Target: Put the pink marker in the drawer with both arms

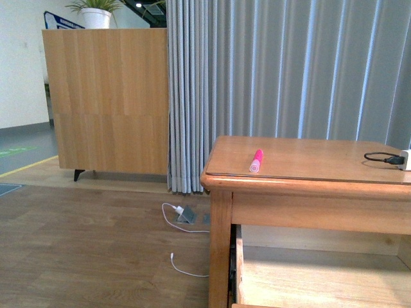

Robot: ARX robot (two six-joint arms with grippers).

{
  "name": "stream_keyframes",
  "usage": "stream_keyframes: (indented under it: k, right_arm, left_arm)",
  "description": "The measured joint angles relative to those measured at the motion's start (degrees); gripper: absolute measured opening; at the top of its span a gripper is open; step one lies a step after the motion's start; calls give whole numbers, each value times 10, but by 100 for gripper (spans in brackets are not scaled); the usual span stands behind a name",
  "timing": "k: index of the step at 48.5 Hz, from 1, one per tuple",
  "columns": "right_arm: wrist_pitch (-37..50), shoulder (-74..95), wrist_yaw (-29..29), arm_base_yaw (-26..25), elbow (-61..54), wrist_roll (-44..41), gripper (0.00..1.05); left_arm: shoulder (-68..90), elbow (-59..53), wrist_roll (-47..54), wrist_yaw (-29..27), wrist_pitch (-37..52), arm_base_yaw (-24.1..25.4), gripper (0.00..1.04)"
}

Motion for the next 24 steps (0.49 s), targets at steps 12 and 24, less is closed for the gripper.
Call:
stream_keyframes:
  k: [12,24]
  right_arm:
    - [0,-1,0,0,0,-5,96]
    - [0,-1,0,0,0,-5,96]
  left_arm:
    - [0,0,0,0,0,0,99]
    - [1,0,-2,-10,-1,-2,99]
